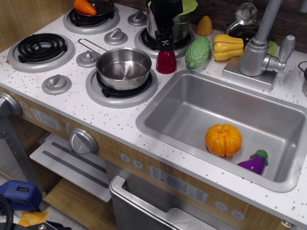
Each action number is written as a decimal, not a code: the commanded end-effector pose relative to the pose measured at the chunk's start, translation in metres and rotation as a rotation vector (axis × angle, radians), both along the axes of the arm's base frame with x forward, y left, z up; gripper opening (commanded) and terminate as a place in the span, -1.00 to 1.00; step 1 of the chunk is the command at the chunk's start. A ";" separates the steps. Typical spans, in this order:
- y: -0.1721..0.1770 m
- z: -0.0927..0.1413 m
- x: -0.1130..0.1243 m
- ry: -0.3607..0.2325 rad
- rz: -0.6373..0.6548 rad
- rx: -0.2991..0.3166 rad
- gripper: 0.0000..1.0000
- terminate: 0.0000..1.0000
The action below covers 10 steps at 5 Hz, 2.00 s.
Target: Put sweet potato in pan which is on stove
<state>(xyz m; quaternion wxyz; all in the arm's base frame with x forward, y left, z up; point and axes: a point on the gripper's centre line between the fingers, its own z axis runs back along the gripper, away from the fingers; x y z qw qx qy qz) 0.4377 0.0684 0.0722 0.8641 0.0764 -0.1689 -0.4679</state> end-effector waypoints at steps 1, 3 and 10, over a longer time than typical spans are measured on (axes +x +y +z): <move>0.000 0.000 0.000 0.000 0.000 0.000 1.00 -1.00; 0.005 -0.009 0.009 -0.045 -0.029 -0.030 1.00 -1.00; 0.011 -0.002 0.022 -0.084 -0.042 -0.033 -1.00 -1.00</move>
